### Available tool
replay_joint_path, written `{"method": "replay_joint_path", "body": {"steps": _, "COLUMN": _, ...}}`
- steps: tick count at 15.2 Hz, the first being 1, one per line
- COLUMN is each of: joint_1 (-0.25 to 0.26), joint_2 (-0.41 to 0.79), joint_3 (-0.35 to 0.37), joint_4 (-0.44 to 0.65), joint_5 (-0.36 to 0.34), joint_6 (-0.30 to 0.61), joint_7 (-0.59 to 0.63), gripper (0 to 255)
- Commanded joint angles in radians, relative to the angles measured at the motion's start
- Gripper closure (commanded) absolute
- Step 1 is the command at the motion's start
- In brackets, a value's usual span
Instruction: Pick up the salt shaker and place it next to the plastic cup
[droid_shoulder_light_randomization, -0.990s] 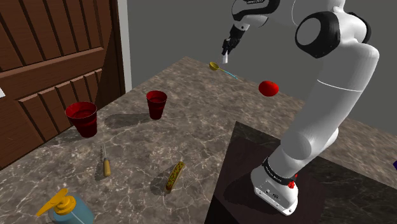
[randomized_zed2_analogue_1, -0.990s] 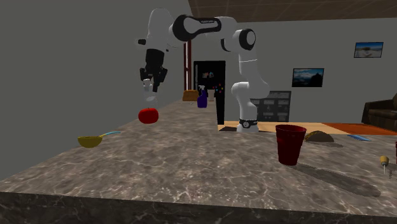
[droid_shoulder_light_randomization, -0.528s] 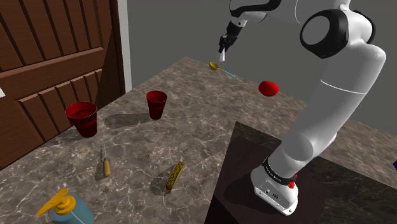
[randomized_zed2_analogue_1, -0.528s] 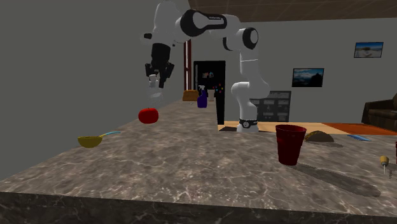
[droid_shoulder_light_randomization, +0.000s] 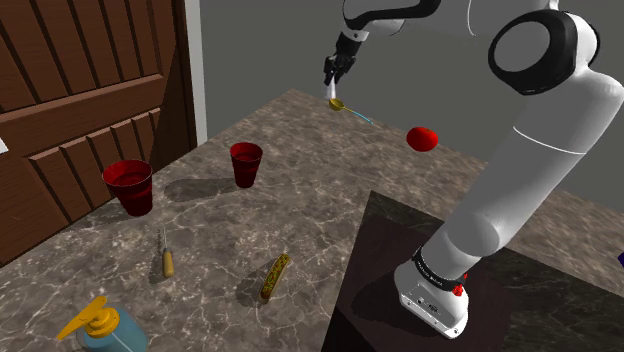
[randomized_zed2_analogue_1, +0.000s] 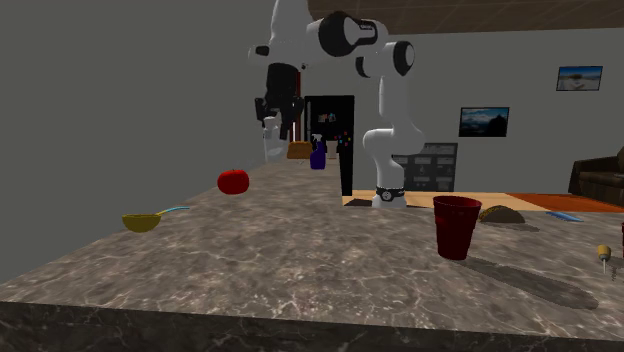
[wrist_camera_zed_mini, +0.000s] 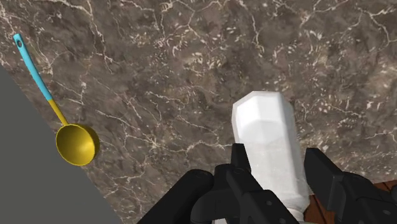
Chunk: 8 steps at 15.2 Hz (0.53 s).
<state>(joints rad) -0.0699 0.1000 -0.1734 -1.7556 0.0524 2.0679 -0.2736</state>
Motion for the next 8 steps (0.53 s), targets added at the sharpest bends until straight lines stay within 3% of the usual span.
{"method": "replay_joint_path", "body": {"steps": 1, "joint_1": 0.030, "joint_2": -0.014, "joint_3": 0.022, "joint_4": -0.015, "joint_5": -0.018, "joint_6": 0.004, "joint_7": 0.059, "gripper": 255}}
{"method": "replay_joint_path", "body": {"steps": 8, "joint_1": 0.118, "joint_2": -0.022, "joint_3": 0.092, "joint_4": -0.024, "joint_5": -0.064, "joint_6": 0.006, "joint_7": 0.234, "gripper": 255}}
